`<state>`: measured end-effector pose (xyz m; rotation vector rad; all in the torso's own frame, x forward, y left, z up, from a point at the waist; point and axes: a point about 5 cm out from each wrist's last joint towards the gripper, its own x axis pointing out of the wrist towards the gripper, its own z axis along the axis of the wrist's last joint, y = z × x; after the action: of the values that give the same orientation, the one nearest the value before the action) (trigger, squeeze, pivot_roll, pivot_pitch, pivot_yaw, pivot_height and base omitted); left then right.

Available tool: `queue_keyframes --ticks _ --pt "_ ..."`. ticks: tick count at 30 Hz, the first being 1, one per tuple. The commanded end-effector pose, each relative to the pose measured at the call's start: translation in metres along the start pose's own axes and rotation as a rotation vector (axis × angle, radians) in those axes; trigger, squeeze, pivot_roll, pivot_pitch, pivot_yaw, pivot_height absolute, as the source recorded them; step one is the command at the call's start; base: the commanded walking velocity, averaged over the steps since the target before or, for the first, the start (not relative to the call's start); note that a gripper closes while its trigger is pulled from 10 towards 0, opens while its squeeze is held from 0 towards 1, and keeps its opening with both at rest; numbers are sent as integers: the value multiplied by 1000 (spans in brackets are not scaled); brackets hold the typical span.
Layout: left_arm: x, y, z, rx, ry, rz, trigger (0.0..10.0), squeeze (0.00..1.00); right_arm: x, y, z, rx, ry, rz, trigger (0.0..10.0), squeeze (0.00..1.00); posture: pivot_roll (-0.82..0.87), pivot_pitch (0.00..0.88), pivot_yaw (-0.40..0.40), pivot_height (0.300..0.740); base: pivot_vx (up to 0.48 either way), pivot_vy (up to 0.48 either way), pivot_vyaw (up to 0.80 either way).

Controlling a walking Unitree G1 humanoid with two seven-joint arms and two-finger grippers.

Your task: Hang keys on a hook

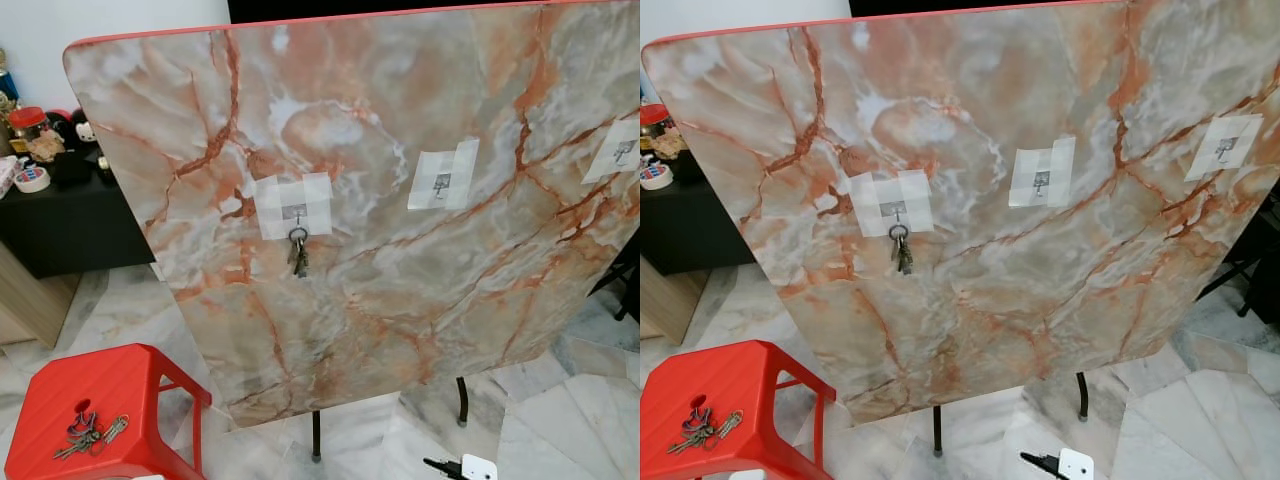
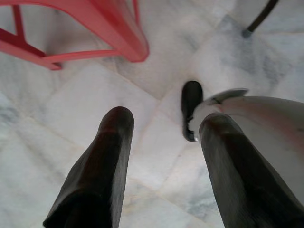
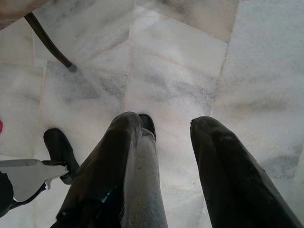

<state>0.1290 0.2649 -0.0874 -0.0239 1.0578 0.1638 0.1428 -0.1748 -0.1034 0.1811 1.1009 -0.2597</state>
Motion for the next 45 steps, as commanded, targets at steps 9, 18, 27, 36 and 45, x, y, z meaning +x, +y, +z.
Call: queue_keyframes --ticks 9,18,27,36,45 --pt "1 -5 -2 -8 -7 -1 10000 0 0 0 0 -59 3 33 10000 0 29 0 -14 740 0 0 58" --pt "1 -5 -2 -11 -7 2 10000 0 0 1 -1 -78 10 44 10000 0 28 0 -11 740 0 0 754" --pt "1 -5 -2 -16 -8 3 10000 0 0 1 -2 -86 16 52 10000 0 28 0 -7 740 0 0 800" --pt "1 -6 -2 -15 -9 4 10000 0 0 2 -1 -57 13 51 10000 0 29 0 -13 740 0 0 444" --pt "1 -7 -3 -11 1 4 10000 0 0 2 0 -32 0 44 10000 0 32 0 -14 740 0 0 0"
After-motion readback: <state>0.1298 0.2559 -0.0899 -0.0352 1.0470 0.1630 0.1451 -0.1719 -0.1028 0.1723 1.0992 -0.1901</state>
